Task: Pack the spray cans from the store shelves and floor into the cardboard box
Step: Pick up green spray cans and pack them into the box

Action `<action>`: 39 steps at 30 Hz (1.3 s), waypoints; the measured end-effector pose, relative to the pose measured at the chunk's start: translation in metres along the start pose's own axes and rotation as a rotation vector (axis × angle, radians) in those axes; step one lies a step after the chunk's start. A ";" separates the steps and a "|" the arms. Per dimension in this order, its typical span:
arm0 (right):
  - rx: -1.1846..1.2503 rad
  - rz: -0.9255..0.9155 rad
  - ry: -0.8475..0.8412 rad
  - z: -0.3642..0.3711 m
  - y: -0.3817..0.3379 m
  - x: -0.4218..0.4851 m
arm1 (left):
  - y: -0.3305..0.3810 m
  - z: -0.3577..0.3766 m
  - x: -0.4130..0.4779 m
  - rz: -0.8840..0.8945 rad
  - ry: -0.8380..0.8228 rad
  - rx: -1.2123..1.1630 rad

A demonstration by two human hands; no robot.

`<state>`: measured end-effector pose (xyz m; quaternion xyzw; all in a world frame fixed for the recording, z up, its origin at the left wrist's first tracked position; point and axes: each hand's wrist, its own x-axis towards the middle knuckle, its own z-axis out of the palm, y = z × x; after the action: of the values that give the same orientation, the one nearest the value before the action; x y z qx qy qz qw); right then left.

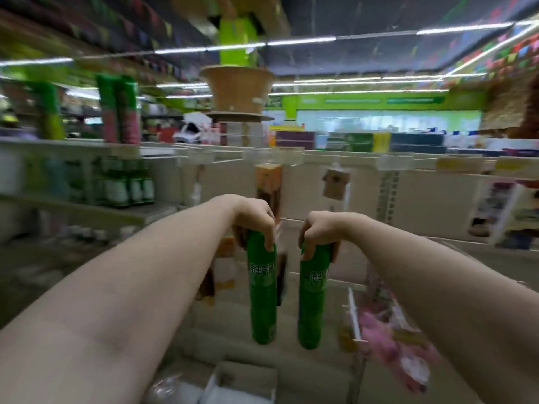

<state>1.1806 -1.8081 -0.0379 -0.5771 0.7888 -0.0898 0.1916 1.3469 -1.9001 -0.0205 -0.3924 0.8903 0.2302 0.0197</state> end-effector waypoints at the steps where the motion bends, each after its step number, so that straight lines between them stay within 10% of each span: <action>1: -0.026 -0.038 -0.006 0.009 -0.022 0.014 | -0.025 -0.005 -0.008 -0.034 0.014 -0.013; 20: -0.270 -0.726 -0.432 0.291 -0.412 0.147 | -0.423 0.015 -0.205 -0.844 0.188 -0.232; 39: -0.509 -1.139 -0.975 0.607 -0.476 0.074 | -0.526 0.291 -0.365 -1.541 0.201 -0.718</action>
<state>1.8246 -1.9810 -0.4329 -0.8924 0.1953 0.2722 0.3022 1.9291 -1.8336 -0.4090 -0.8891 0.2460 0.3846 -0.0338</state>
